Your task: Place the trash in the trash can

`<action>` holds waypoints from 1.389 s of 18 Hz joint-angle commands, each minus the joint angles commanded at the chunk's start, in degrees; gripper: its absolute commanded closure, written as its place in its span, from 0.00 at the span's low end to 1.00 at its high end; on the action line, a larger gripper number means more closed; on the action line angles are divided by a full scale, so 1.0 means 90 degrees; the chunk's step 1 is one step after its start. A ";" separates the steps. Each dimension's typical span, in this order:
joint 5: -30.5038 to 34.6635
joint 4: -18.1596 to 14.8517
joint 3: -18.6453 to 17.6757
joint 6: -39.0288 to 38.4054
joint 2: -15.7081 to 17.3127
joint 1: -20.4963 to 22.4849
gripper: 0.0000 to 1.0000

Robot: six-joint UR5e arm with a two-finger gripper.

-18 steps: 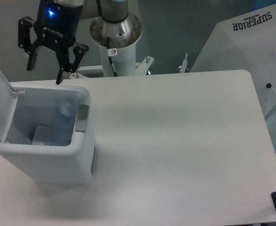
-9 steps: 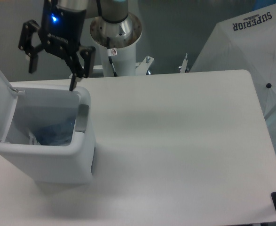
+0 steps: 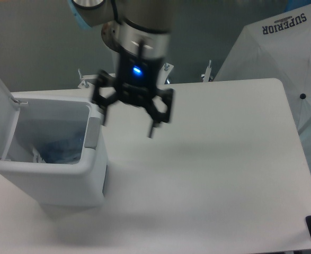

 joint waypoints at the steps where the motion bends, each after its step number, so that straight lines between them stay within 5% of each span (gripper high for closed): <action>1: 0.0126 -0.0010 -0.0029 0.0127 -0.0117 0.0069 0.00; 8: 0.1494 0.0068 -0.0117 0.1718 -0.0849 0.0215 0.00; 13: 0.1795 0.0828 -0.0477 0.2636 -0.1270 0.0342 0.00; 17: 0.2432 0.1210 -0.0810 0.3486 -0.1271 0.0498 0.00; 25: 0.2588 0.1124 -0.0635 0.3907 -0.1388 0.0597 0.00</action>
